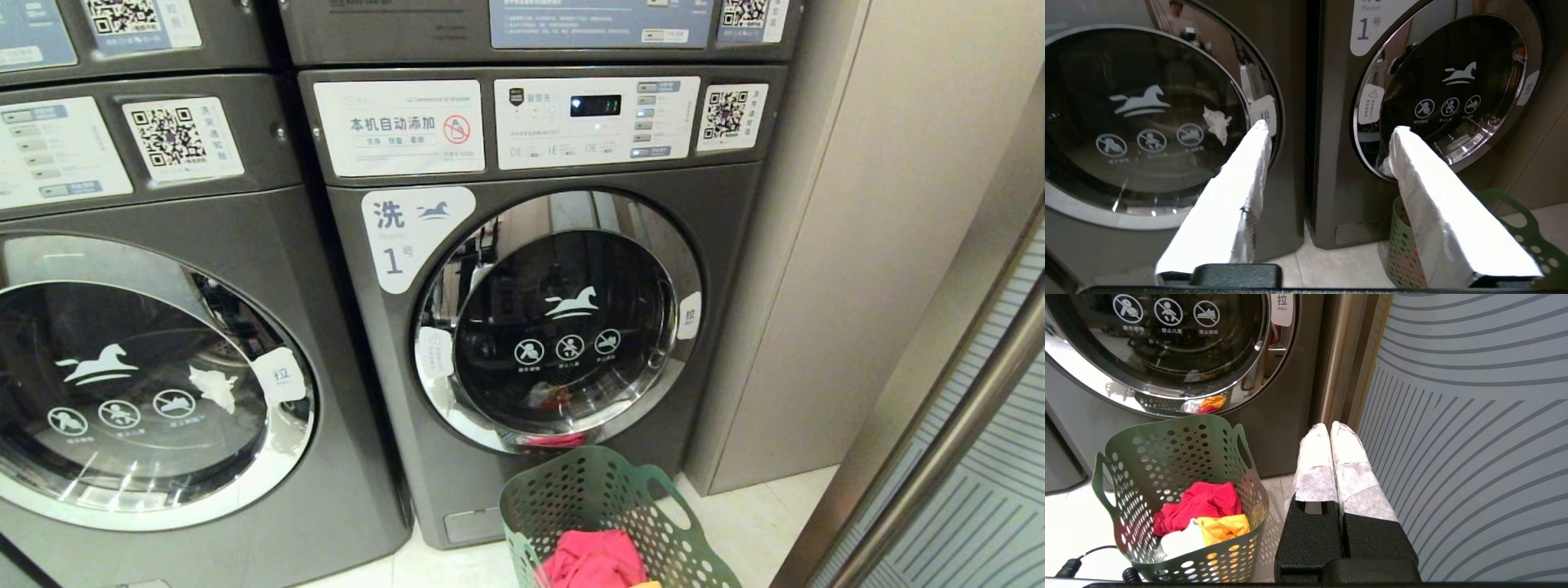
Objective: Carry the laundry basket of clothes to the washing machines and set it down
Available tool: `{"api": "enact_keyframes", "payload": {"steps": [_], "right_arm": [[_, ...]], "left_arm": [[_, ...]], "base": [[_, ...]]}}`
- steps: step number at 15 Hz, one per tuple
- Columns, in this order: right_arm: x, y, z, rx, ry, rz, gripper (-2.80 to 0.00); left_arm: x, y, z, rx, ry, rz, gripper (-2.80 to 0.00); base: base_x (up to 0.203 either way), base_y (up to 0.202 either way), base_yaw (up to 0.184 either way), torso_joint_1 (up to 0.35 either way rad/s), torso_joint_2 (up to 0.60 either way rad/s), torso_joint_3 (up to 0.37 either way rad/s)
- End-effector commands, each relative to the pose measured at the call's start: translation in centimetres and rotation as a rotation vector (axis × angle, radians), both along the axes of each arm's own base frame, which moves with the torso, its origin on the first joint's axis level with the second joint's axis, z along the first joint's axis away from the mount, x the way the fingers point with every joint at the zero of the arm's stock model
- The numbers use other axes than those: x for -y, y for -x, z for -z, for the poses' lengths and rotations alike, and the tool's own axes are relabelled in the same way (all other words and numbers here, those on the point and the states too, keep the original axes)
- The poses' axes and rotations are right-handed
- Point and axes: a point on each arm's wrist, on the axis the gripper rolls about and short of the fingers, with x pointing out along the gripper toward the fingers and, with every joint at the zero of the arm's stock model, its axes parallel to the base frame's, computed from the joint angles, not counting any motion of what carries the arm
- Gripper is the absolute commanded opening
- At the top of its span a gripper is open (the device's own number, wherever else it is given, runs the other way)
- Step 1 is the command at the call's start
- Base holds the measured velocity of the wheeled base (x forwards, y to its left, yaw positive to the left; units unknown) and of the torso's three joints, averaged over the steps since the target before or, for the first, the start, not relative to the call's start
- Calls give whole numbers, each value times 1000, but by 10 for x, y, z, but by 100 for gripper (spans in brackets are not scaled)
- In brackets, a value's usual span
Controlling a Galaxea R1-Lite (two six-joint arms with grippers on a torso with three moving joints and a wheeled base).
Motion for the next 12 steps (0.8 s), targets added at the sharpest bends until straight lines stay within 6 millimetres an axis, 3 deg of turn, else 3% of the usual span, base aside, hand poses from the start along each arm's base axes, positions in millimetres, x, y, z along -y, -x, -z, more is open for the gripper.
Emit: {"api": "enact_keyframes", "payload": {"steps": [1,4,6,7,9,12], "right_arm": [[0,0,0,-1,1,0,-280],[0,0,0,-1,1,0,-280],[0,0,0,-1,1,0,-280],[0,0,0,-1,1,0,-280],[0,0,0,-1,1,0,-280],[0,0,0,-1,1,0,-280]], "left_arm": [[0,-57,-25,-222,49,-12,0],[-2,-152,-31,-441,185,-71,0],[-9,-214,-20,-479,253,-96,0],[-17,-236,-14,-472,280,-91,0],[-45,-254,-6,-445,333,4,0],[-74,-228,24,-475,364,28,0]], "base": [[0,0,0,0,0,0],[0,0,0,0,0,0],[0,0,0,0,0,0],[0,0,0,0,0,0],[0,0,0,0,0,0],[0,0,0,0,0,0]]}}
